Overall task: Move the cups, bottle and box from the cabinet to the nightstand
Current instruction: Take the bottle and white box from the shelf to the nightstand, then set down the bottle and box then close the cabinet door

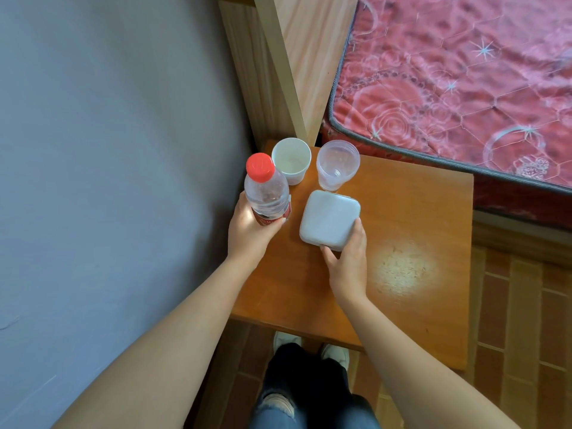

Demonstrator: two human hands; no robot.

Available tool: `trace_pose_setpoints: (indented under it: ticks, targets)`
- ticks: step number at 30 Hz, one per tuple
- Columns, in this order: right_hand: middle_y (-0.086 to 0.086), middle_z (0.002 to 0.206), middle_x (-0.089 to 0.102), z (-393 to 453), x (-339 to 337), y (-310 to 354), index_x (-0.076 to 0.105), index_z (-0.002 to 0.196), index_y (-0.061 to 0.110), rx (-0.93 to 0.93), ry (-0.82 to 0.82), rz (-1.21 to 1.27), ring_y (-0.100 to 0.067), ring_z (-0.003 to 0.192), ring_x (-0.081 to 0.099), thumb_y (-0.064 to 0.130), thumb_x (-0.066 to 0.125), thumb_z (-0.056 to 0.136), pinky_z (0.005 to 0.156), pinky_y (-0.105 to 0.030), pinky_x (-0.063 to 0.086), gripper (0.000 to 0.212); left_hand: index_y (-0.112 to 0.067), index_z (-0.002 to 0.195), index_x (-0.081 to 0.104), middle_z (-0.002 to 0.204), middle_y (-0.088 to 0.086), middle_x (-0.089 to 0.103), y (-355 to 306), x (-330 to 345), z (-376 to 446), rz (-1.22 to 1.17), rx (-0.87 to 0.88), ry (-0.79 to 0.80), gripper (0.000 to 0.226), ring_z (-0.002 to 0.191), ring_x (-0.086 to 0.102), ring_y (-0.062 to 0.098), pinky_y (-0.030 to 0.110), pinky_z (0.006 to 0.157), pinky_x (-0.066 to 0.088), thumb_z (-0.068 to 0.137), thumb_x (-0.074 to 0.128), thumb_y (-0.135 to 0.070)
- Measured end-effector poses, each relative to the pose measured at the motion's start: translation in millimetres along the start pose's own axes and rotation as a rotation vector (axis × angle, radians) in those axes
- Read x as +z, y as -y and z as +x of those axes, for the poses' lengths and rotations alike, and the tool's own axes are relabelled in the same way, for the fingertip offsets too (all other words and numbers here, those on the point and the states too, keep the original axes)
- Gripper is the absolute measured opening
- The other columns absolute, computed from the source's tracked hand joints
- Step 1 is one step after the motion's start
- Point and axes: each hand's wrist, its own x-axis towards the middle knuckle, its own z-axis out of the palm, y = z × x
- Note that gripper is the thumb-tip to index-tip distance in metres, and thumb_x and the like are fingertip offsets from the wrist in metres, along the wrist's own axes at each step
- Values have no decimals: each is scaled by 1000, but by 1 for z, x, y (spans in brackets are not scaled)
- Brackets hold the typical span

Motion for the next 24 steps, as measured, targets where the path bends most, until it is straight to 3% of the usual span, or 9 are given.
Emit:
trace_pose_setpoints:
  ticks: [4, 9, 11, 14, 17, 20, 24]
  targets:
    - [-3, 147, 31, 1, -8, 0, 12, 145, 18, 11, 52, -2, -16, 129, 37, 13, 64, 84, 101, -31, 37, 80, -27, 119, 49, 110, -12, 58, -4, -2, -1, 0, -6, 12, 54, 99, 57, 8, 16, 84, 45, 73, 77, -28]
    - [0, 147, 32, 2, -22, -1, 19, 144, 19, 15, 118, -23, -15, 134, 33, 13, 67, 81, 108, -34, 33, 80, -28, 115, 47, 108, -9, 57, -9, -2, -6, 33, -51, 12, 51, 99, 56, 11, 23, 83, 45, 74, 76, -23]
    - [-1, 149, 30, 0, -33, 3, 24, 143, 18, 12, 141, -98, -16, 137, 29, 16, 67, 82, 112, -37, 32, 74, -23, 124, 45, 115, -2, 59, -11, -3, -14, 130, -86, 38, 54, 106, 58, 19, 26, 81, 47, 77, 73, -25]
    - [-5, 152, 27, -5, -58, 16, 24, 143, 14, 13, 155, -248, -20, 140, 26, 24, 63, 85, 113, -39, 30, 70, -17, 139, 31, 137, 7, 47, -21, -10, -31, 413, -94, 90, 66, 121, 51, 27, 37, 92, 47, 84, 66, -28]
    - [-7, 150, 30, -12, -93, 36, 25, 143, 12, -48, 139, -337, -22, 138, 28, 24, 60, 88, 113, -38, 31, 66, -13, 138, 32, 139, 9, 44, -42, -22, -47, 615, -95, 132, 63, 123, 49, 28, 39, 94, 47, 85, 63, -31]
    - [-8, 150, 31, -20, -136, 60, 26, 142, 12, -102, 115, -411, -22, 138, 28, 23, 59, 88, 113, -36, 31, 64, -14, 130, 43, 130, 7, 52, -77, -30, -66, 764, 18, 271, 49, 115, 54, 24, 35, 88, 49, 87, 60, -32]
    - [-12, 146, 36, -33, -205, 93, 31, 140, 9, -201, 52, -497, -25, 136, 30, 23, 59, 88, 112, -35, 30, 60, -15, 118, 52, 114, 6, 61, -151, -29, -86, 821, 295, 360, 34, 99, 59, 19, 33, 81, 53, 87, 59, -28]
